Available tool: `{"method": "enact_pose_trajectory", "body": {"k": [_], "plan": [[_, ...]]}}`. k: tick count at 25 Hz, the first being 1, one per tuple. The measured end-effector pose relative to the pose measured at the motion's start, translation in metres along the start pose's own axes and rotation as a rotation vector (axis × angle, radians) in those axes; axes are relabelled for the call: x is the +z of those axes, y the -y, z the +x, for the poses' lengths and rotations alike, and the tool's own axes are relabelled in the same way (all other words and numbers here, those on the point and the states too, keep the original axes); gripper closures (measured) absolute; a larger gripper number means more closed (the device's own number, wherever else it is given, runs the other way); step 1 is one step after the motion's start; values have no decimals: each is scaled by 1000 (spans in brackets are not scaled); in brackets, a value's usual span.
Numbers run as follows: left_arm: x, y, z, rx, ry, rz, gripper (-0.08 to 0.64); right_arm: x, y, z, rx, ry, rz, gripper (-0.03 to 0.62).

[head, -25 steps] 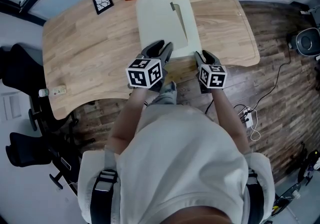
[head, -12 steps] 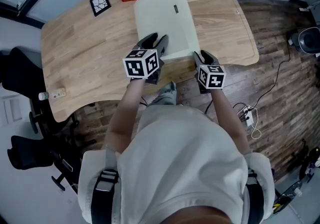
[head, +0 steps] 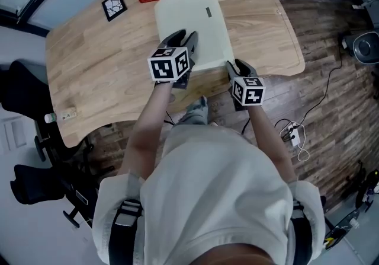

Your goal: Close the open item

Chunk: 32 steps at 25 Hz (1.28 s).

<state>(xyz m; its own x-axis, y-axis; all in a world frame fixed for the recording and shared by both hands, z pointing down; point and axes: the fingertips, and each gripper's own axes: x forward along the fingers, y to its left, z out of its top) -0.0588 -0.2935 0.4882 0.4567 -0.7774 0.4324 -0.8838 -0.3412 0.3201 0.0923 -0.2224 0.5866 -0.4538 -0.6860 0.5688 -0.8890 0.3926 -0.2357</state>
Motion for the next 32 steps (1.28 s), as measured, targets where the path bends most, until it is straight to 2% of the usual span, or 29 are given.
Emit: {"method": "enact_pose_trajectory", "body": {"k": [10, 14, 32], "plan": [[3, -7, 22, 27, -27, 16, 419, 0, 0, 0, 4, 1, 2, 449], [-2, -7, 31, 40, -58, 28, 465, 0, 0, 0, 6, -1, 2, 449], [-26, 5, 60, -4, -173, 70, 465, 0, 0, 0, 15, 3, 9, 449]]}}
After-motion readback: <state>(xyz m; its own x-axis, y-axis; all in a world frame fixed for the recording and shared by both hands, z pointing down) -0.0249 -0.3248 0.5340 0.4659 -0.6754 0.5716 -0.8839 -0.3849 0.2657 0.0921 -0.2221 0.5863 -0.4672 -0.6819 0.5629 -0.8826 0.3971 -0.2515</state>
